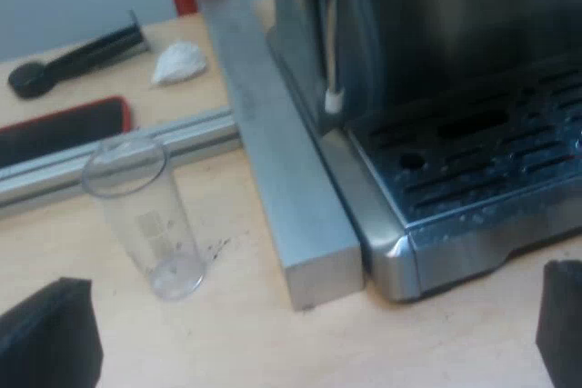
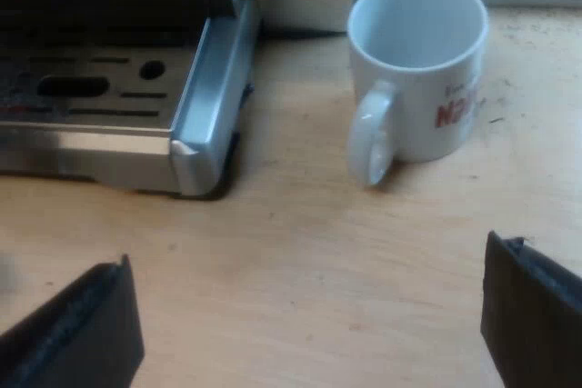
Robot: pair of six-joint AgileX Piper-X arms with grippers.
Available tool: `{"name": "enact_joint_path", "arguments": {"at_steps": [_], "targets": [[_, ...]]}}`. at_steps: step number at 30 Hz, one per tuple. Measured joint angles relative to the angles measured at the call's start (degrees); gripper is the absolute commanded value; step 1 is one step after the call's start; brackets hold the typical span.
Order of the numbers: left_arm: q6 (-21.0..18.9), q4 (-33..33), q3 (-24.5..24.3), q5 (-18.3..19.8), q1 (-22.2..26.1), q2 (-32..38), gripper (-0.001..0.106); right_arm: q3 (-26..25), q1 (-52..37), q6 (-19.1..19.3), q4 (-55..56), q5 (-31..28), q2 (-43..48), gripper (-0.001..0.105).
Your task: Put the handle in the coffee machine
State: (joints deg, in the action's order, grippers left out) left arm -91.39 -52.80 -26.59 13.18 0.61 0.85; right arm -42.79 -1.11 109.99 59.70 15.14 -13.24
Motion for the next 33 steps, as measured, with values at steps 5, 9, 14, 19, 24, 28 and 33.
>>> {"name": "enact_joint_path", "arguments": {"at_steps": [5,9,14,19,24,28,33], "targets": [[0.0,2.3,0.4,4.6,-0.6,0.0,0.105,-4.4,1.0,1.7,2.7,3.2,-7.2,0.078],[0.0,2.7,0.4,10.8,-0.7,0.0,0.105,-7.6,5.5,3.2,5.5,3.6,-11.9,0.078],[0.5,2.7,0.4,14.5,-0.7,0.0,0.105,-10.5,12.7,4.9,8.0,3.6,-16.0,0.078],[0.4,2.7,0.2,19.2,-0.7,0.0,0.105,-10.7,22.1,4.9,8.6,3.3,-18.5,0.078],[0.4,2.7,-1.9,22.0,-2.2,-0.2,0.105,-10.9,30.0,2.9,8.6,0.1,-20.7,0.078],[0.4,2.8,-5.1,23.9,-4.2,-4.9,0.105,-10.8,37.1,0.5,8.3,-2.9,-23.3,0.078],[1.0,2.9,-8.0,26.5,-7.6,-14.5,0.105,-10.8,43.4,-4.3,7.3,-8.9,-26.0,0.078]]}}
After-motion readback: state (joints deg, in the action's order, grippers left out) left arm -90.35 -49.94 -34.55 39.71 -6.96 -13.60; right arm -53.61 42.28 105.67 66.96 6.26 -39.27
